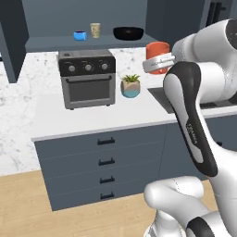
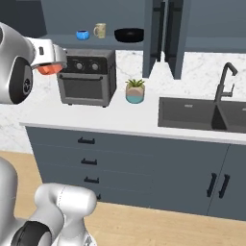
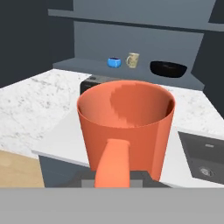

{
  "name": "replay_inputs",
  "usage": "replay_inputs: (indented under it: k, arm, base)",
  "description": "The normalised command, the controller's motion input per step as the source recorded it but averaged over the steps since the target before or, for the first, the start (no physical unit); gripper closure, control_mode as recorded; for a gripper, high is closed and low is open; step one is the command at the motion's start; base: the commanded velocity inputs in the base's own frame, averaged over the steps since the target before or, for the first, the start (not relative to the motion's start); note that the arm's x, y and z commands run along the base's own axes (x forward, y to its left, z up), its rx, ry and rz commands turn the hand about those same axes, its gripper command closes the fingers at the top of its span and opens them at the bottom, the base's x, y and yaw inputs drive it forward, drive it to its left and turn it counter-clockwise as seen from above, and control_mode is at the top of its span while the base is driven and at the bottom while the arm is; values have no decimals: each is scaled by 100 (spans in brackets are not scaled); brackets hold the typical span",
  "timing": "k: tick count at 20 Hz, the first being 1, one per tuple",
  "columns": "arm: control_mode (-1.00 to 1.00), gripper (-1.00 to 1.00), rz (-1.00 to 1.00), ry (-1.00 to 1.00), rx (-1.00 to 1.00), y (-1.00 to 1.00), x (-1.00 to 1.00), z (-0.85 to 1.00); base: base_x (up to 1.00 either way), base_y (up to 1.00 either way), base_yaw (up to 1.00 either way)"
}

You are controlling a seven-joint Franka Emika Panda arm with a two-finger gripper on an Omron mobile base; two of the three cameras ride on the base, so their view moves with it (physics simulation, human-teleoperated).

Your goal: Gather all objects into one cabinet and sort the glasses and bowls to opposite sides.

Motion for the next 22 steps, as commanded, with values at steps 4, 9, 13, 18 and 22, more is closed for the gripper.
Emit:
replay_inputs:
  k: [4,9,13,18,22]
  arm:
    - [100,100,0,0,0,0,0,0]
    - [100,100,0,0,0,0,0,0]
    - [100,100,0,0,0,0,0,0]
    - [-100,100,0,0,0,0,0,33]
    - [-100,100,0,0,4,0,0,49]
  base:
    - [18,3,0]
    - [13,0,0]
    - [1,1,0]
    - [0,0,0]
    - [0,0,0]
